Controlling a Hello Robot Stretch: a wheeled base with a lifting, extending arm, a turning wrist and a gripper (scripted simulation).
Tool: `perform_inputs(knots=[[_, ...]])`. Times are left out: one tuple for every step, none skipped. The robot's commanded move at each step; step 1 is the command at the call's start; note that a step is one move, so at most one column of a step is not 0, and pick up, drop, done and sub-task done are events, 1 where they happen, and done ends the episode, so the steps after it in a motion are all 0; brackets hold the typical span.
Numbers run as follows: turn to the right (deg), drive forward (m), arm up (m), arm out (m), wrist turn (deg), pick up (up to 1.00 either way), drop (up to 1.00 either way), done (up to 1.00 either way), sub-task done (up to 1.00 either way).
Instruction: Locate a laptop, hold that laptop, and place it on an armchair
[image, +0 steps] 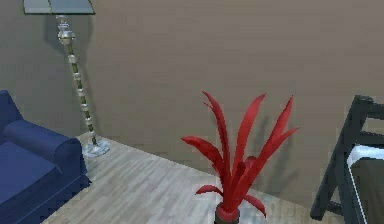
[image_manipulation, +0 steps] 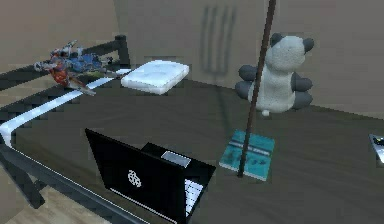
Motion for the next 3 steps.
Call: perform_inputs(knots=[[0.0, 0.00, 0.36, 0.00, 0.0, 0.00, 0.00, 0.00, 0.00], [0.0, 0.00, 0.00, 0.06, 0.0, 0.00, 0.00, 0.00, 0.00], [0.0, 0.00, 0.00, 0.00, 45.0, 0.00, 0.00, 0.00, 0.00]])
